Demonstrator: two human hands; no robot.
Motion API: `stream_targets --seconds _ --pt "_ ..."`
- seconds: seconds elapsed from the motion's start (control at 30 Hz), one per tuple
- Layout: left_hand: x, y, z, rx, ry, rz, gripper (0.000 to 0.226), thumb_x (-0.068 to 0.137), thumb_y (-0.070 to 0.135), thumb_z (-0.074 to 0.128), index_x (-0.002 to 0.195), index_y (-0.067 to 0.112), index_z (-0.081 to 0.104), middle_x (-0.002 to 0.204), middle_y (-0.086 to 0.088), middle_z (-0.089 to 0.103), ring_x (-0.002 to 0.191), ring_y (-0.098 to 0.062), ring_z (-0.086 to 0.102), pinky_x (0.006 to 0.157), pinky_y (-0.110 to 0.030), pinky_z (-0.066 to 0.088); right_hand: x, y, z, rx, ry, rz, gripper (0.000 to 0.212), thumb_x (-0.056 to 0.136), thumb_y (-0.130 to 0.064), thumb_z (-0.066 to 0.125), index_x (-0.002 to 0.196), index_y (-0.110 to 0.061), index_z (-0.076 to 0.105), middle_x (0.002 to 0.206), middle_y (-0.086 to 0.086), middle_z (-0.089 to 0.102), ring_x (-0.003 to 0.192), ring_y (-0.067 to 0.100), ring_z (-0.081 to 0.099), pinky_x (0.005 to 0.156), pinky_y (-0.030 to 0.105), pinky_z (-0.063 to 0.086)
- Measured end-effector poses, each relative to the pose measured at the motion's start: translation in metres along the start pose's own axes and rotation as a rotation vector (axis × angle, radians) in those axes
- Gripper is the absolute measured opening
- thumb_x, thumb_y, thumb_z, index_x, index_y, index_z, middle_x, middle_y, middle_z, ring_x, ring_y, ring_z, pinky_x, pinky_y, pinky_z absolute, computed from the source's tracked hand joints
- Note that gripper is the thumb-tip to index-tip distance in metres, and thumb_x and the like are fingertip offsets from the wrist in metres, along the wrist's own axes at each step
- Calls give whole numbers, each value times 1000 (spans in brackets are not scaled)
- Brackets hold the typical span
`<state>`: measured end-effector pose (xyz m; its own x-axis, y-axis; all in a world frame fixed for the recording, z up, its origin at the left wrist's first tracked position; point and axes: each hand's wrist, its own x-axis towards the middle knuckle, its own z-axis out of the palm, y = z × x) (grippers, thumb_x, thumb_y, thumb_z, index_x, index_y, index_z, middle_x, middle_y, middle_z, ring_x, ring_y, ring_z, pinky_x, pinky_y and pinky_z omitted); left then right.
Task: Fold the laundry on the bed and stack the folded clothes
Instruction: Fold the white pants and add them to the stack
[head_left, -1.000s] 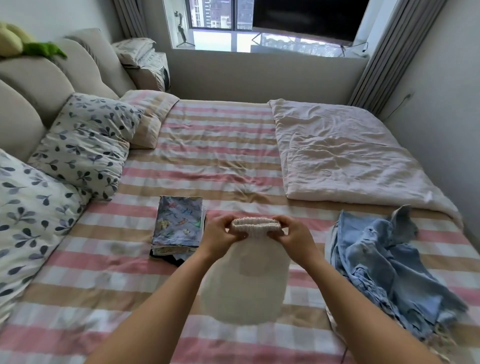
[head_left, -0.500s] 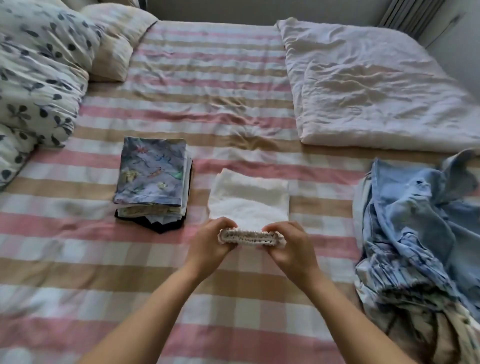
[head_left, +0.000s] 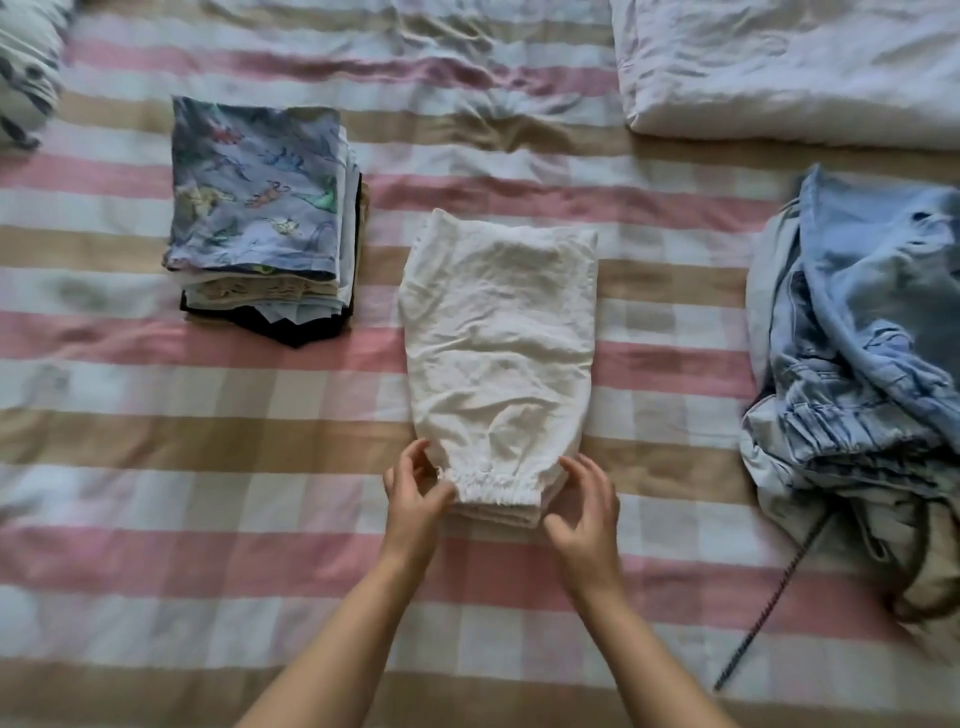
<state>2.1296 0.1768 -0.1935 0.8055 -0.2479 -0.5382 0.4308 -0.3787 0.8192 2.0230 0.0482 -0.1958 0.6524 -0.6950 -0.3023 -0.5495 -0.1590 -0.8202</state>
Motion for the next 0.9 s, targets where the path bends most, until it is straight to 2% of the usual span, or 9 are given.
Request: stream_targets --seconds 0.07,0.13,0.2,0.4,0.53,0.67,0.77,0.83,0.9 --pt "11 3 8 -153 115 -143 36 82 9 65 113 9 46 118 -10 55 109 -23 54 87 -29 47 4 -7 9 195 131 266 49 80 -19 66 123 -6 49 119 5 48 113 21 48 97 25 39" --pt "18 4 15 -125 122 -211 43 80 8 69 116 0 46 116 -16 59 106 -26 58 91 -37 48 15 -13 15 233 100 405 51 82 -21 69 124 -4 45 110 5 56 102 23 55 81 16 42" --pt "12 3 18 -89 162 -231 54 75 3 73 121 -4 46 116 -19 59 103 -24 58 93 -37 47 18 -17 17 222 53 473 49 80 -16 69 121 -3 47 108 9 61 101 26 59 81 26 46" --pt "-59 -31 14 -214 226 -240 52 71 -6 74 116 3 51 113 -15 62 105 -24 59 93 -38 48 -50 4 11 335 77 587 40 80 -1 64 117 -5 49 109 16 64 98 29 62 90 45 49" --pt "-101 -62 11 -198 235 -234 41 70 -5 74 98 17 55 98 -4 65 91 -14 62 75 -20 48 -96 25 5 271 64 599 34 82 -7 65 109 -18 48 105 6 63 90 18 61 83 36 50" --pt "-111 -72 11 -230 218 -229 46 72 -6 72 108 12 50 106 -11 61 95 -18 60 76 -19 48 -108 31 2 216 56 545 35 82 -11 68 111 -17 49 109 6 63 94 18 60 83 33 50" --pt "-109 -64 -2 58 251 11 44 79 7 70 117 14 49 114 -5 56 102 -20 57 84 -30 48 -107 31 -10 112 140 388 39 85 -18 65 122 -13 51 115 2 57 107 18 55 88 30 45" --pt "-99 -56 -18 336 205 397 32 87 10 58 117 2 54 114 -11 56 106 -25 54 89 -37 47 -98 31 -26 -42 204 148 31 92 -19 55 122 -10 54 118 -3 52 114 20 51 95 38 44" --pt "-80 -47 -25 557 14 730 32 90 12 46 115 -2 60 117 -16 60 113 -25 54 95 -38 46 -82 32 -33 -197 103 -143 34 92 -17 47 123 -7 56 125 -3 52 120 19 48 102 39 40"
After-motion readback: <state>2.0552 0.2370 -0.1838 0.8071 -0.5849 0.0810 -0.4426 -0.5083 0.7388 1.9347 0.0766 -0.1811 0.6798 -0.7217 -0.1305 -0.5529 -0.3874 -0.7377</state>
